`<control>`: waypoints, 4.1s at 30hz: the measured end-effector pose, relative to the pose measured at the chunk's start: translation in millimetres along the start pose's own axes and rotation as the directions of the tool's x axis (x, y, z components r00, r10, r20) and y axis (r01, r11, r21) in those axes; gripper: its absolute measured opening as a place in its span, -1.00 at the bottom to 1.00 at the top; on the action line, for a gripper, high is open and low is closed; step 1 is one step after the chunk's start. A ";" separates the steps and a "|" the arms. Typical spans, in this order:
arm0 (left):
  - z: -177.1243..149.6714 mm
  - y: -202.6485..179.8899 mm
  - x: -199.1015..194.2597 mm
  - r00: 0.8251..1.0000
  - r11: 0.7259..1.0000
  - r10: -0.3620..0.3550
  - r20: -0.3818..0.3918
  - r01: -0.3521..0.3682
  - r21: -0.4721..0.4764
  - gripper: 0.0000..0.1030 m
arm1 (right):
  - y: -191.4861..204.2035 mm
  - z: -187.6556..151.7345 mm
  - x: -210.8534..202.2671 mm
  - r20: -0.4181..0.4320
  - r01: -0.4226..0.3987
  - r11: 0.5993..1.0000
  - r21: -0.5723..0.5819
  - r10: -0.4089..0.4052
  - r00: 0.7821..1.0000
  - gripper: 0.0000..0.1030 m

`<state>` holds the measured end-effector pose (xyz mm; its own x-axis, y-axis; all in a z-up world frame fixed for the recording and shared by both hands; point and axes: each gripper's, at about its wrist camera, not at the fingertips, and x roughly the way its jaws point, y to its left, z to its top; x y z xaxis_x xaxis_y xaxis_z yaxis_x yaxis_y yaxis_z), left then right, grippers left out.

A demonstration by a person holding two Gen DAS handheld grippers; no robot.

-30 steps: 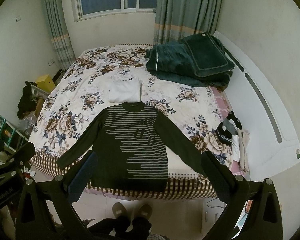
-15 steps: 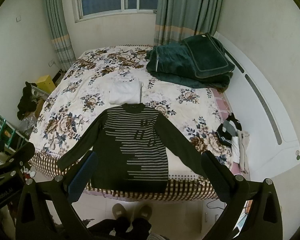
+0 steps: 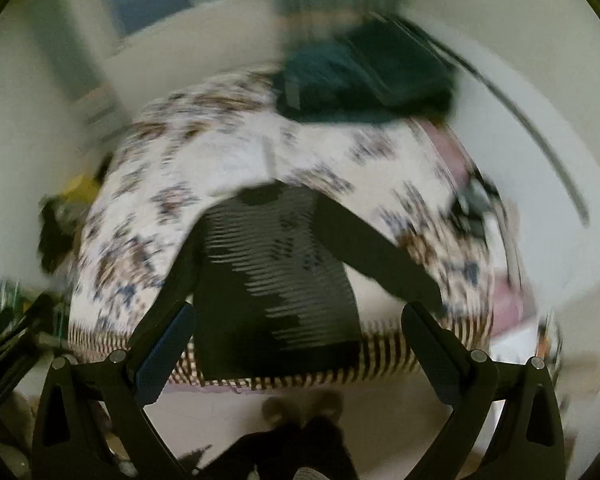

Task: Fold small clothes

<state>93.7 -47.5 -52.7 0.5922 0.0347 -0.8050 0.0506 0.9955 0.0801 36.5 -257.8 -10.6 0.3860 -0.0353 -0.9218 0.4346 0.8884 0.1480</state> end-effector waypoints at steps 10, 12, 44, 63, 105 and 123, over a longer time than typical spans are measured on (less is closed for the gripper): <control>-26.8 -44.7 164.7 0.984 0.994 0.081 -0.158 -0.068 0.086 1.00 | -279.8 -24.1 216.7 -0.227 0.253 0.838 0.483 -0.159 0.961 1.00; -30.9 -58.0 197.8 0.977 0.993 0.095 -0.189 -0.080 0.087 1.00 | -336.5 -29.4 271.3 -0.271 0.261 0.794 0.548 -0.127 0.954 1.00; -128.6 -199.6 441.4 0.901 0.985 0.104 -0.422 -0.033 0.171 1.00 | -509.4 -130.7 556.7 -0.125 -0.035 0.518 0.855 0.272 0.954 0.41; -123.3 -199.5 446.3 0.912 0.978 0.138 -0.387 -0.064 0.199 1.00 | -376.6 -94.9 594.3 -0.153 -0.174 0.700 0.693 0.378 0.913 0.02; -133.4 -207.9 455.8 0.912 0.976 0.152 -0.381 -0.077 0.205 1.00 | -468.0 14.1 653.9 -0.086 -0.054 0.686 0.726 0.168 0.982 -0.88; -124.9 -209.8 459.3 0.924 0.991 0.095 -0.370 -0.051 0.125 1.00 | -552.6 19.1 623.1 -0.013 -0.074 0.501 0.862 0.167 0.986 0.25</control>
<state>254.6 -229.4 -512.7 0.2548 0.1588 -0.9539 0.1199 0.9736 0.1941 52.4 -779.5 -659.9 0.4430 0.1197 -0.8885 0.8907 0.0536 0.4514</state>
